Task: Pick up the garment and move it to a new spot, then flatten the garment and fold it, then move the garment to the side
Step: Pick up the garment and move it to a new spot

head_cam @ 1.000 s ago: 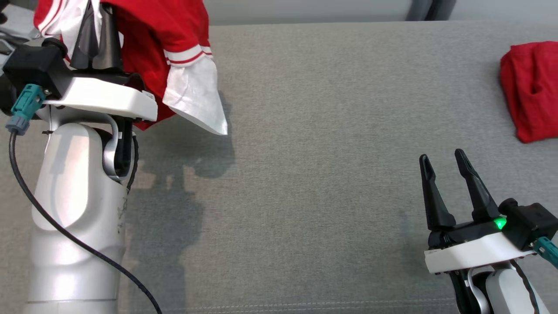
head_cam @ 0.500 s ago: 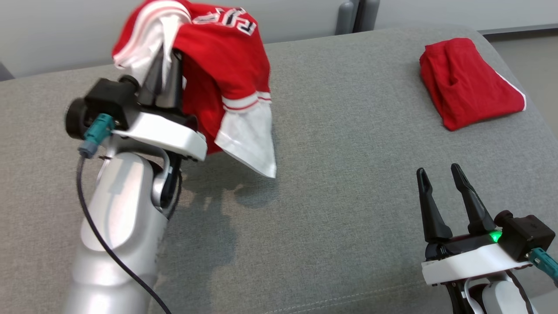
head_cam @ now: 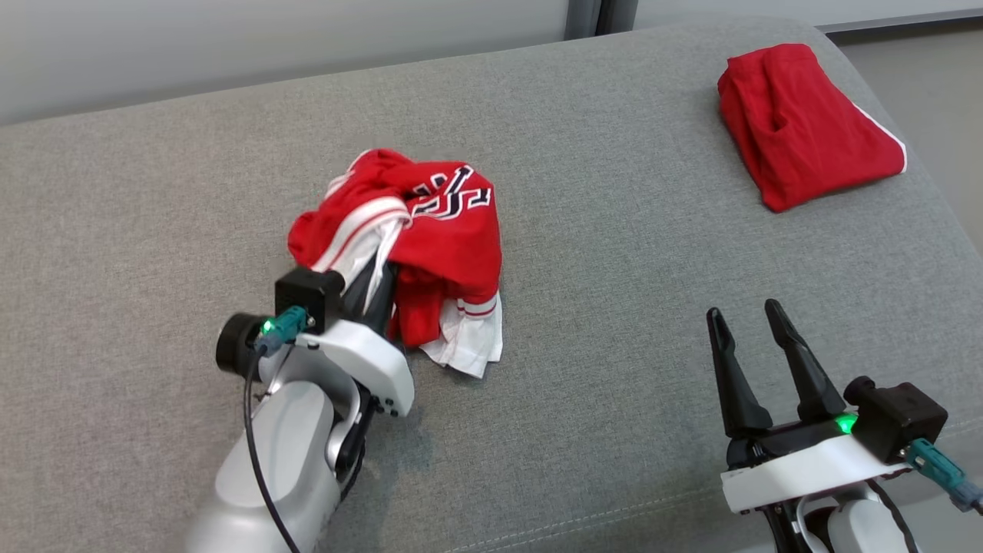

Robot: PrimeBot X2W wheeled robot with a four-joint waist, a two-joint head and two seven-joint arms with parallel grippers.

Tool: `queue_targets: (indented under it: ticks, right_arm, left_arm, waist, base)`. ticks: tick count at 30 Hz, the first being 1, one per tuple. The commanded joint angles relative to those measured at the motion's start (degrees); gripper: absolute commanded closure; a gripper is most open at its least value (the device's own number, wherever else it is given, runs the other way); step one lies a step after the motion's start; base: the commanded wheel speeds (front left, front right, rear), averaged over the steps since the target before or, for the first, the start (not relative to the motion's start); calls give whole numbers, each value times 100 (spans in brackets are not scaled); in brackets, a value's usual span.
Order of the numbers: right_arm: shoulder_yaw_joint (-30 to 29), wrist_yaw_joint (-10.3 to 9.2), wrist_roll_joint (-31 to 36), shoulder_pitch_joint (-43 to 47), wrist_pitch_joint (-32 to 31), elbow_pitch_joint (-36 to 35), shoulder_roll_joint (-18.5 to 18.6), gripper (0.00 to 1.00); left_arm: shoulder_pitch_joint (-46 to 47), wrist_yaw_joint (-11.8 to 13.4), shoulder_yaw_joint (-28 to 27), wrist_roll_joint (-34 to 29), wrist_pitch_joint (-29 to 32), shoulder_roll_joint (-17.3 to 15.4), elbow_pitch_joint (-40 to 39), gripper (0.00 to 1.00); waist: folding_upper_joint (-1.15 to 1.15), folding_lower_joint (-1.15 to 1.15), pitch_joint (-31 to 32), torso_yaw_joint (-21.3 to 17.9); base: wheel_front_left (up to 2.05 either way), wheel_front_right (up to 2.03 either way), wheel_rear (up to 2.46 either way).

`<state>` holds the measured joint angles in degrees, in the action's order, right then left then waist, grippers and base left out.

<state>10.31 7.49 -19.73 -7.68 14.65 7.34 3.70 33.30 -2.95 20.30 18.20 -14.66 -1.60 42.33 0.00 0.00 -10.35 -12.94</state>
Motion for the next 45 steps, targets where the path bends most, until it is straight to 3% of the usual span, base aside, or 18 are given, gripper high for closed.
queue_targets:
  ticks: [1, 3, 4, 5, 6, 16, 30, 37, 45]
  right_arm:
    - [164, 0, -46, -134, 35, -96, 33, 0]
    - [214, 0, -70, -138, 35, -63, 38, 0]
    - [230, 0, -80, -135, 35, -48, 43, 0]
    - [248, 0, -93, -131, 35, -36, 48, 0]
    - [263, 0, -102, -125, 35, -23, 54, 0]
    - [324, 0, -113, -69, 35, 15, 52, 0]
    - [37, 0, -48, 254, 35, -59, 13, 0]
    - [-157, 0, 44, 540, 35, -218, 23, 0]
    - [-326, 0, 20, 852, 35, -229, -6, 0]
  left_arm:
    - [30, 28, -80, 90, -31, -129, -27, 100]
    - [-7, 80, 7, 145, -32, -129, 115, 100]
    - [-22, 101, 32, 194, -32, -129, 140, 78]
    - [-35, 124, 57, 222, -32, -129, 145, 14]
    - [-47, 148, 71, 252, -32, -129, 137, 0]
    - [-512, 387, -404, 186, -33, -129, -869, 0]
    - [-2121, 607, -1329, -38, -33, -128, -2848, 0]
    - [-2779, 636, -1335, 30, -33, -128, -3349, 0]
    - [-3509, 733, -1472, -133, -33, -128, -3831, 0]
  waist:
    - [0, 0, 16, 1]
    - [0, 0, 54, 15]
    - [0, 0, 78, 29]
    - [0, 0, 101, 45]
    - [0, 0, 129, 64]
    - [0, 0, 476, 274]
    - [0, 0, 1040, 938]
    - [0, 0, 1260, 1237]
    - [0, 0, 1396, 1287]
  base:
    - [0, 0, 0]
    - [0, 0, 0]
    - [0, 0, 0]
    - [0, 0, 0]
    - [0, 0, 0]
    - [0, 0, 0]
    - [0, 0, 0]
    - [0, 0, 0]
    - [0, 0, 0]
